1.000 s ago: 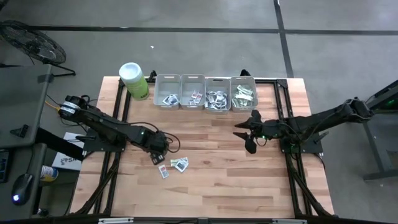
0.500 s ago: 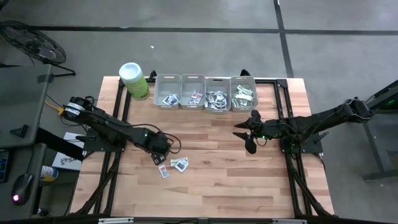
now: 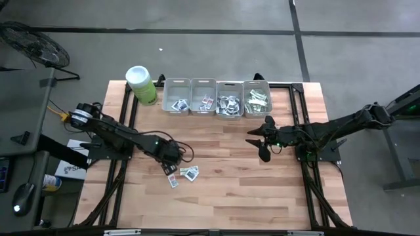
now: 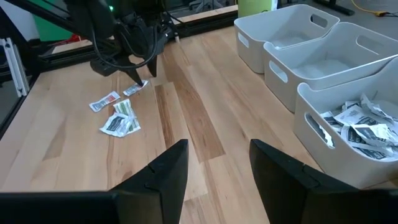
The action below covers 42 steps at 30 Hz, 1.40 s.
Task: Pick & Place First Aid Supplies
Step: Put the ointment pack into the middle left gray bin
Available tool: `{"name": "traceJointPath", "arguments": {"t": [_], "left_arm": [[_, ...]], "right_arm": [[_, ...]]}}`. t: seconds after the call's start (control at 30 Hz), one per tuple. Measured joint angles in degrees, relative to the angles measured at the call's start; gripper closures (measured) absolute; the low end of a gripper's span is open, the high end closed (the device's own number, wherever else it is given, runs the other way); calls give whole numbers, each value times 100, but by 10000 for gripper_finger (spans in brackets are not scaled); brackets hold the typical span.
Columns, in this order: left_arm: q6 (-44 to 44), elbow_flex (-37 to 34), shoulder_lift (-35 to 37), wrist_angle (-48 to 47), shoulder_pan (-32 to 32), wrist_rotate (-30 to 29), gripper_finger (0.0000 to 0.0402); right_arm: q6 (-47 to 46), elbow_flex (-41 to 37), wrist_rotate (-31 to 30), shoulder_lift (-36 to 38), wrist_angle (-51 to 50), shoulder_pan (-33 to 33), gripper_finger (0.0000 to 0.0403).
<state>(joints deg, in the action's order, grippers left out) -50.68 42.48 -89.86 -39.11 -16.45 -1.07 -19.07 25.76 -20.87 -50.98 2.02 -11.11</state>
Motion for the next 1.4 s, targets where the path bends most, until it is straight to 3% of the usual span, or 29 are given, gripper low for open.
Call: {"name": "traceJointPath", "arguments": {"t": [0.77,1.0,1.23,1.4], "left_arm": [[-214,-15,-65,42,-9,-71,391],[-167,75,-95,-114,-15,-186,399],[272,699,-149,-728,-17,-489,401],[554,1076,-129,-743,-15,-1008,401]], "right_arm": [[-63,0,239,0,-2,-31,238],[-65,0,239,0,-2,-31,237],[-65,0,239,0,0,-31,237],[-59,0,237,-2,2,-31,237]]}}
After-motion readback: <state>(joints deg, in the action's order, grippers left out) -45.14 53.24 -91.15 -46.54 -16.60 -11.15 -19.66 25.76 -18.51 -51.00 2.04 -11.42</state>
